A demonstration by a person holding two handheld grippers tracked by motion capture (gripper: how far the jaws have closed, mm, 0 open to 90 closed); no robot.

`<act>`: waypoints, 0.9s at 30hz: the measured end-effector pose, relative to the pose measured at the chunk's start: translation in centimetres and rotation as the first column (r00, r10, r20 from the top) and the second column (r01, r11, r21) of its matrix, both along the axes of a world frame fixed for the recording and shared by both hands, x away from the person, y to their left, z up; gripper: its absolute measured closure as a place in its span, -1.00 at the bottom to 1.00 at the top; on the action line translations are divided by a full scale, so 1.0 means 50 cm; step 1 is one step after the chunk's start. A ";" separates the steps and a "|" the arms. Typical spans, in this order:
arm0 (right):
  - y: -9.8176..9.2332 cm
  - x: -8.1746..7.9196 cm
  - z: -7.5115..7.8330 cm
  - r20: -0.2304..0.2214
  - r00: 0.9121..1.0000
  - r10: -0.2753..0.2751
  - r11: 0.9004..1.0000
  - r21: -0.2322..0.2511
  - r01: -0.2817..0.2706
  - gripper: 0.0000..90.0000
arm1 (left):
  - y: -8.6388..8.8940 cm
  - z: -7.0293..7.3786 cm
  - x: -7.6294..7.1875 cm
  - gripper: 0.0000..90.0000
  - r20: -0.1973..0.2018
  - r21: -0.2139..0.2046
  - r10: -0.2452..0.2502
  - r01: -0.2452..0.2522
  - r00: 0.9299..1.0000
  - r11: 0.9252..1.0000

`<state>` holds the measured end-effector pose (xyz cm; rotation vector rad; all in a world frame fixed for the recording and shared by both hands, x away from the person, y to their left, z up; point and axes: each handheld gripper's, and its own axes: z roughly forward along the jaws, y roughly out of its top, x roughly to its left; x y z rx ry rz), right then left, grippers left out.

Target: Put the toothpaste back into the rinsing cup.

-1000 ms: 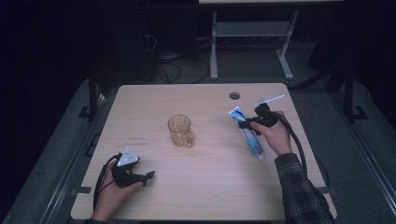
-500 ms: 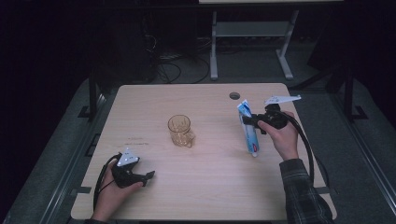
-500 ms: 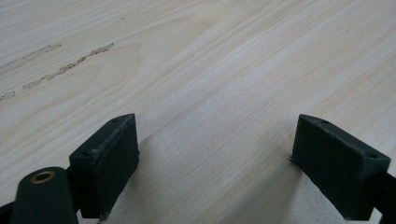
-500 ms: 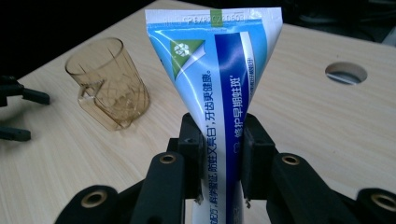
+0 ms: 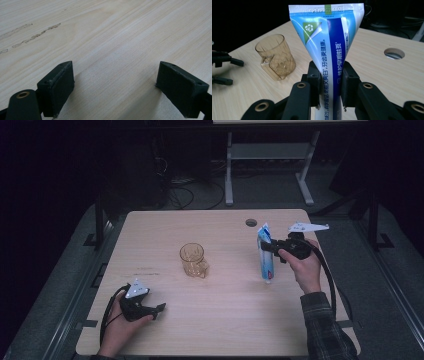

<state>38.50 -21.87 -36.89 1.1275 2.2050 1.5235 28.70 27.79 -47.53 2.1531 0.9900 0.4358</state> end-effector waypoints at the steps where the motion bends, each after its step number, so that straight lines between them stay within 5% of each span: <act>1: 0.001 0.000 0.004 0.003 1.000 0.004 1.000 0.006 -0.004 0.61 | 0.000 0.000 0.000 -0.70 0.000 0.000 0.000 0.000 1.000 1.000; 27: 0.061 0.013 0.071 0.079 0.995 0.060 0.997 0.042 -0.063 0.61 | 0.000 0.000 0.000 -0.70 0.000 -0.002 -0.002 0.002 1.000 1.000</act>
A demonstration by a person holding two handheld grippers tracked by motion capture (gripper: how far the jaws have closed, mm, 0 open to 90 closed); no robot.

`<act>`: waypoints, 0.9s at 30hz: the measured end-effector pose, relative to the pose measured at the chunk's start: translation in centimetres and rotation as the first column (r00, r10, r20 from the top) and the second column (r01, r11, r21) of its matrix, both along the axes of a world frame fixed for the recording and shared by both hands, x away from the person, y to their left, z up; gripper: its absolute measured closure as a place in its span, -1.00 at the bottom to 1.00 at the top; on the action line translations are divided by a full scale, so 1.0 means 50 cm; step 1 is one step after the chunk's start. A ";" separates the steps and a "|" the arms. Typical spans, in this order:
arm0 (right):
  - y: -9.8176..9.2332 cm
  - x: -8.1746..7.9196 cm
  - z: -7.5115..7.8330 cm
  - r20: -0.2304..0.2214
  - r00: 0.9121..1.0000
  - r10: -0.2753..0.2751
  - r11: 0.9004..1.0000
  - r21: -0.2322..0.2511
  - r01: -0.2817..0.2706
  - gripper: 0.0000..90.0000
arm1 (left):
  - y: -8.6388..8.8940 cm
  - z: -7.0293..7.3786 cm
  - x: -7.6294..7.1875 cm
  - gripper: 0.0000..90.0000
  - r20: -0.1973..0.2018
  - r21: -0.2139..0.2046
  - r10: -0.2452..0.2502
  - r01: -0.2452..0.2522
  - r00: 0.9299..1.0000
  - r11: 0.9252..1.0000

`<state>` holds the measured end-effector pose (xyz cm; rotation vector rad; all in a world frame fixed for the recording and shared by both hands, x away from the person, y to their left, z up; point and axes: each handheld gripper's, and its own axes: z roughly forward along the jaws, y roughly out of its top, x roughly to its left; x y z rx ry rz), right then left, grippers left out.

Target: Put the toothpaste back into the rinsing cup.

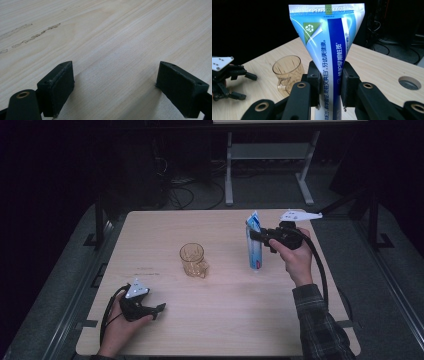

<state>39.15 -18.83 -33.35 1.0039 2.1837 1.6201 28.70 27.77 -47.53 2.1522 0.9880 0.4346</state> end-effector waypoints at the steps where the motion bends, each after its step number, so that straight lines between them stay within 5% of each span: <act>1: 0.006 0.003 0.005 0.008 1.000 0.001 1.000 0.001 -0.001 0.61 | 0.000 0.000 0.000 -0.70 0.000 0.000 0.000 0.000 1.000 1.000; 27: 0.088 0.039 0.050 0.052 0.998 0.039 0.999 0.023 -0.040 0.61 | 0.000 0.000 0.000 -0.70 0.000 0.001 -0.006 0.006 1.000 1.000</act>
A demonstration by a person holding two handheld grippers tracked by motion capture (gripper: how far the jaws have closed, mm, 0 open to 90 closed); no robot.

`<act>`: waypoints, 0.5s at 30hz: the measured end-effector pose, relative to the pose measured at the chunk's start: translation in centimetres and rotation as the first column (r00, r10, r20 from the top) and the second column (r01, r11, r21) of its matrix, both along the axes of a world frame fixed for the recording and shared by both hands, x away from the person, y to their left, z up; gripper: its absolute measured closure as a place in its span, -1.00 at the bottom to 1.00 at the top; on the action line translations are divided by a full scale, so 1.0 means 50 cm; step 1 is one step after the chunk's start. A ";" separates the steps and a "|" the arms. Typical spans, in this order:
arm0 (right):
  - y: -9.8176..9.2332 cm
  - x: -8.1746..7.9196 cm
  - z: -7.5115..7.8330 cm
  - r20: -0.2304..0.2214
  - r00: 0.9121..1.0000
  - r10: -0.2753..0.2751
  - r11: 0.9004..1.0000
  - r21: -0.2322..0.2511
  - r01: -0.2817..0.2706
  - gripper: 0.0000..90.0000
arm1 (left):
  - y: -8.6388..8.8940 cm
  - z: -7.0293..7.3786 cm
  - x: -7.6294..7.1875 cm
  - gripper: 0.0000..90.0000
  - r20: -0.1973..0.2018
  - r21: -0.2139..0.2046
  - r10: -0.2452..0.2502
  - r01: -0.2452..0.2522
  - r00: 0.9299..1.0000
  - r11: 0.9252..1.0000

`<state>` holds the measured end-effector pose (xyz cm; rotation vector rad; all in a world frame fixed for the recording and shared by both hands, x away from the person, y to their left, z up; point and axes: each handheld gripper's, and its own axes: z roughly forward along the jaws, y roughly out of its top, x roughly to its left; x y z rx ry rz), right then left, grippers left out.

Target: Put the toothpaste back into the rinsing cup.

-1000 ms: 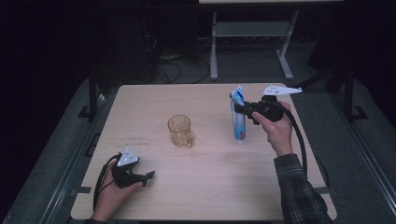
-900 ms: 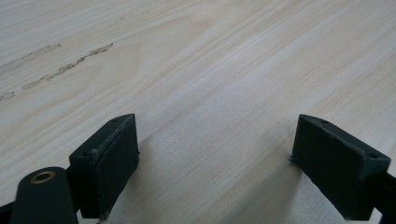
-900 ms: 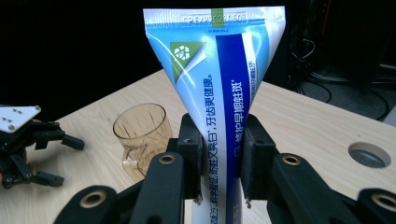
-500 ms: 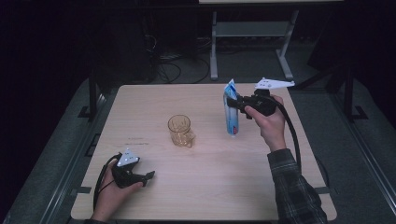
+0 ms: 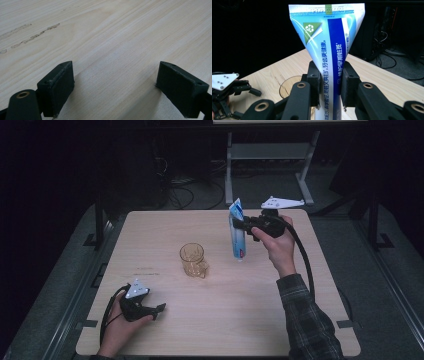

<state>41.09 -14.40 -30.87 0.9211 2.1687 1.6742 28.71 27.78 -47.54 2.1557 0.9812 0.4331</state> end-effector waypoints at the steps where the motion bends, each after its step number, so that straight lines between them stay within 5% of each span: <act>1: 0.007 0.003 0.005 0.006 1.000 0.004 1.000 0.006 -0.004 0.61 | 0.000 0.000 0.000 -0.70 0.000 0.000 0.000 0.000 1.000 1.000; 15: 0.041 0.018 0.021 0.020 1.000 0.023 0.999 0.026 -0.024 0.61 | 0.000 0.000 0.000 -0.70 0.000 0.000 -0.001 0.001 1.000 1.000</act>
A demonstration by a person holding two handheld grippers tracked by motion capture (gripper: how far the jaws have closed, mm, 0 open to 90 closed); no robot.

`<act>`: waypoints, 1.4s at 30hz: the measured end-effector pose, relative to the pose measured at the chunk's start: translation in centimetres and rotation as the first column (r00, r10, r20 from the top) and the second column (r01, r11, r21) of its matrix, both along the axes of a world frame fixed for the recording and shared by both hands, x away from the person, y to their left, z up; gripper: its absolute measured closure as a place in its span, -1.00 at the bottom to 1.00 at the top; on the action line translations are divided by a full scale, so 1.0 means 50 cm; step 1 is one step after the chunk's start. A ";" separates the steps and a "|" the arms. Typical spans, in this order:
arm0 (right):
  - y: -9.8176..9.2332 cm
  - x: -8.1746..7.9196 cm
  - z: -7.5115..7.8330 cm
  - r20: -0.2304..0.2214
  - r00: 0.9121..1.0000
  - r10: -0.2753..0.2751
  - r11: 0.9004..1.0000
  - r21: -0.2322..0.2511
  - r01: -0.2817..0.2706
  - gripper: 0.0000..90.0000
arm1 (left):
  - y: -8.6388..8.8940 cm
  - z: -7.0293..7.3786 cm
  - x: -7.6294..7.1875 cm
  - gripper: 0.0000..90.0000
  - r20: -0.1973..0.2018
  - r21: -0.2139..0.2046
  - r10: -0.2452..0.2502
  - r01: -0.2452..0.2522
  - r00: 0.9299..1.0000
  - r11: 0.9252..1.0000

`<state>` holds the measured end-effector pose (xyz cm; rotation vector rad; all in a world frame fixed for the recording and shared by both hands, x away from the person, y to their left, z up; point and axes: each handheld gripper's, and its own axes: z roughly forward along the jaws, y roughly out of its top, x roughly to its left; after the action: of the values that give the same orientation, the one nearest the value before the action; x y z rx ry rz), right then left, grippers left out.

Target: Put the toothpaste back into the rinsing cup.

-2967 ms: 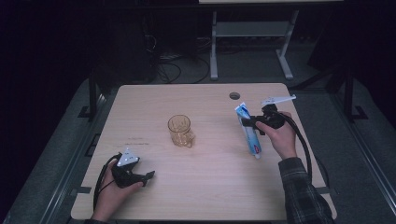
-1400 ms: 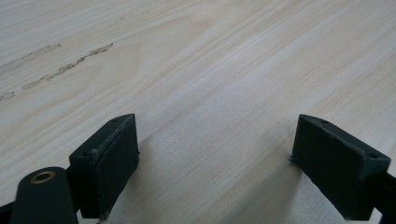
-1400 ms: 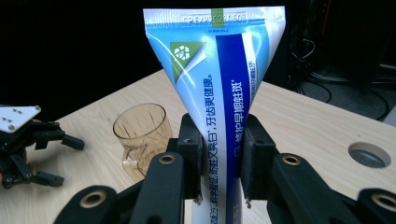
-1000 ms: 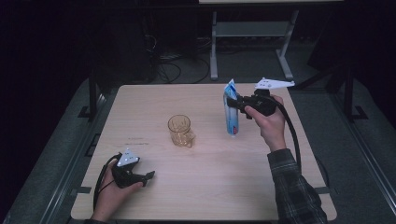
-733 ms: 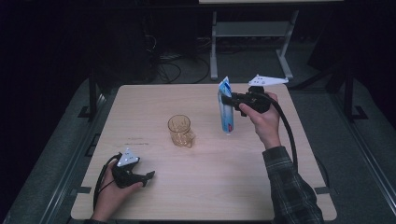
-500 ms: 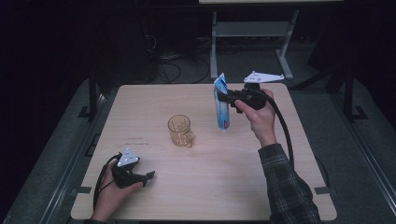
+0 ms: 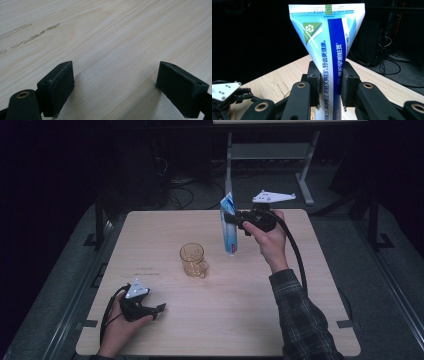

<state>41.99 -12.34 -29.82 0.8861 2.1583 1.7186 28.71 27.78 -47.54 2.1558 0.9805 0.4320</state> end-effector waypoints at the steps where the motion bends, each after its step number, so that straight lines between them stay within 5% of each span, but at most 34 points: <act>1: 0.002 0.001 0.000 0.000 1.000 0.001 1.000 0.002 -0.001 0.61 | 0.000 0.000 0.000 -0.70 0.000 0.000 0.000 0.000 1.000 1.000; 42: 0.130 0.033 0.029 0.014 0.998 0.069 0.998 0.016 -0.069 0.61 | -0.001 0.000 -0.001 -0.70 -0.001 -0.002 -0.008 0.008 1.000 1.000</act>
<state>43.66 -5.86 -28.36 0.8114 2.1938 1.7710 28.67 27.73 -47.54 2.1573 0.9723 0.4262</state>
